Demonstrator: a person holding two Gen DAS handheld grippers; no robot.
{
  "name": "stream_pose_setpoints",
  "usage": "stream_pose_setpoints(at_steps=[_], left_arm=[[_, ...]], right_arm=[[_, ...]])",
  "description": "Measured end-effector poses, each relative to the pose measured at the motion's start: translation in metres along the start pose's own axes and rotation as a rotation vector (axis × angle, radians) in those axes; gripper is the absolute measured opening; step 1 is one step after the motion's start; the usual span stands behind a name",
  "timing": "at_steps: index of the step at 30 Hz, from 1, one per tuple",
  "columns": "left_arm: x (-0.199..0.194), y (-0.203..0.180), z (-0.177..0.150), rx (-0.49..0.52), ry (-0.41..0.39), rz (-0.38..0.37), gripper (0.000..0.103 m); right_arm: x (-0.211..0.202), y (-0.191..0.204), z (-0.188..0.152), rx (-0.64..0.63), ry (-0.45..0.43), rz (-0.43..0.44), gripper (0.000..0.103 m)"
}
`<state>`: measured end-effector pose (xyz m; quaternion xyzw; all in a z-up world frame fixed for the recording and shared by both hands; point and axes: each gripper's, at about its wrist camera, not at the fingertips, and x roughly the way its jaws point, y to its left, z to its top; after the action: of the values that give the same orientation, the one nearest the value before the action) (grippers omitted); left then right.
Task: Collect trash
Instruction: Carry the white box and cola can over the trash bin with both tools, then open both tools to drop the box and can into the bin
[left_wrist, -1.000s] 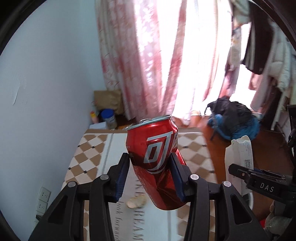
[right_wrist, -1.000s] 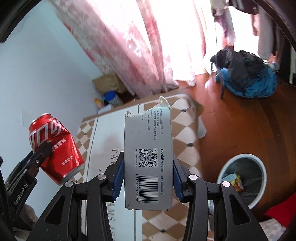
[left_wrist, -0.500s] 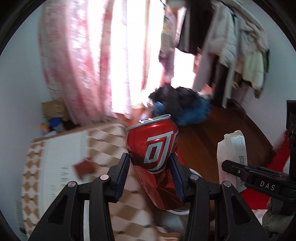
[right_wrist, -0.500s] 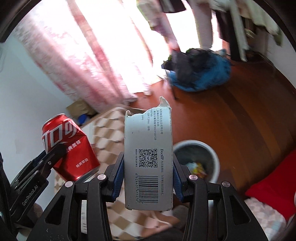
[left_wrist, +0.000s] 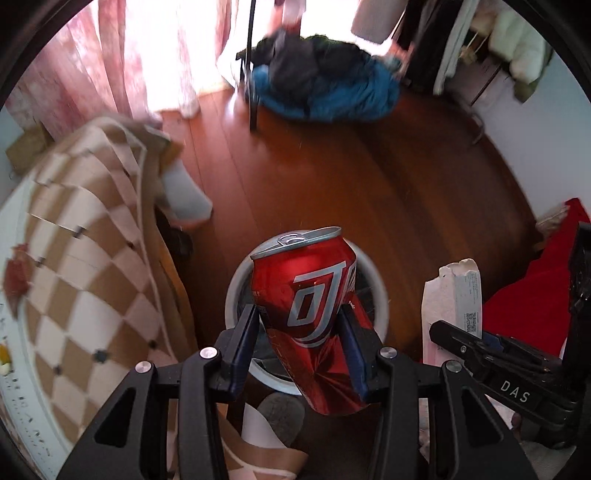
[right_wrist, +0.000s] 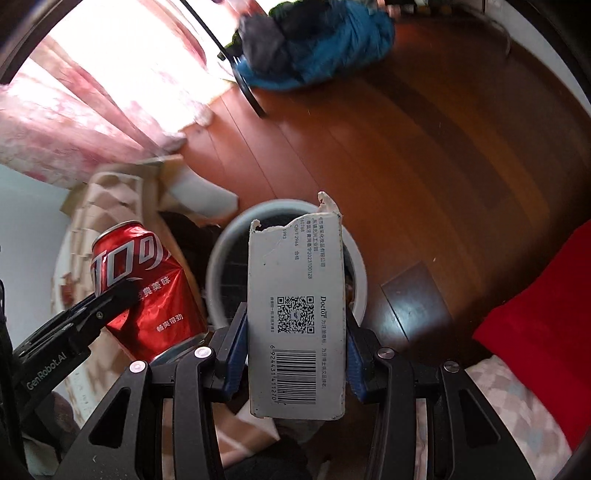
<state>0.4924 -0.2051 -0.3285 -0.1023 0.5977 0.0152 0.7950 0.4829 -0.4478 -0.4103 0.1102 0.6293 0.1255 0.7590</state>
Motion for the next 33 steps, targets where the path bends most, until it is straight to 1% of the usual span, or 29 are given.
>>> stream_pose_setpoints(at_steps=[1, 5, 7, 11, 14, 16, 17, 18, 19, 20, 21, 23, 26, 27, 29, 31, 33], left_arm=[[0.010, -0.002, 0.000, 0.005, 0.017, 0.007, 0.040], [0.046, -0.003, 0.002, 0.020, 0.075, 0.026, 0.040], [0.059, 0.000, 0.003, 0.014, 0.105, 0.029, 0.040], [0.068, 0.000, -0.001, 0.017, 0.132, 0.034, 0.041], [0.068, 0.001, -0.002, 0.005, 0.140, 0.037, 0.042], [0.069, 0.005, 0.002, 0.001, 0.134, 0.041, 0.043], [0.068, 0.006, 0.002, -0.001, 0.130, 0.045, 0.045], [0.066, 0.007, 0.003, -0.002, 0.126, 0.049, 0.054], [0.063, 0.009, 0.004, -0.007, 0.118, 0.051, 0.060], [0.060, 0.010, 0.003, -0.011, 0.111, 0.054, 0.069], [0.057, 0.009, 0.002, -0.007, 0.105, 0.065, 0.076], [0.052, 0.011, 0.000, -0.003, 0.099, 0.078, 0.083], [0.042, 0.013, -0.003, -0.004, 0.086, 0.091, 0.092], [0.038, 0.015, -0.005, -0.005, 0.082, 0.094, 0.093], [0.029, 0.016, -0.010, -0.002, 0.069, 0.103, 0.094], [0.021, 0.017, -0.015, 0.004, 0.056, 0.117, 0.099], [0.013, 0.017, -0.019, 0.005, 0.045, 0.121, 0.101]], right_arm=[[0.016, -0.002, 0.004, 0.005, 0.021, -0.002, 0.047], [0.059, -0.006, 0.017, -0.002, 0.076, -0.003, 0.047], [0.073, -0.005, 0.021, -0.007, 0.091, -0.005, 0.047], [0.088, -0.002, 0.028, -0.008, 0.116, -0.004, 0.048], [0.093, 0.003, 0.033, -0.024, 0.128, -0.009, 0.050], [0.093, 0.005, 0.035, -0.034, 0.132, -0.023, 0.052], [0.091, 0.006, 0.035, -0.035, 0.134, -0.022, 0.053], [0.089, 0.005, 0.035, -0.036, 0.136, -0.019, 0.060], [0.088, 0.005, 0.035, -0.039, 0.132, -0.023, 0.069], [0.085, 0.004, 0.034, -0.043, 0.129, -0.027, 0.072], [0.082, 0.005, 0.033, -0.048, 0.126, -0.037, 0.074], [0.078, 0.006, 0.031, -0.047, 0.123, -0.051, 0.076], [0.064, 0.006, 0.025, -0.053, 0.109, -0.077, 0.093], [0.060, 0.007, 0.023, -0.059, 0.108, -0.090, 0.102], [0.051, 0.009, 0.017, -0.068, 0.102, -0.118, 0.103], [0.042, 0.012, 0.011, -0.085, 0.091, -0.157, 0.103], [0.032, 0.015, 0.006, -0.095, 0.078, -0.184, 0.103]])
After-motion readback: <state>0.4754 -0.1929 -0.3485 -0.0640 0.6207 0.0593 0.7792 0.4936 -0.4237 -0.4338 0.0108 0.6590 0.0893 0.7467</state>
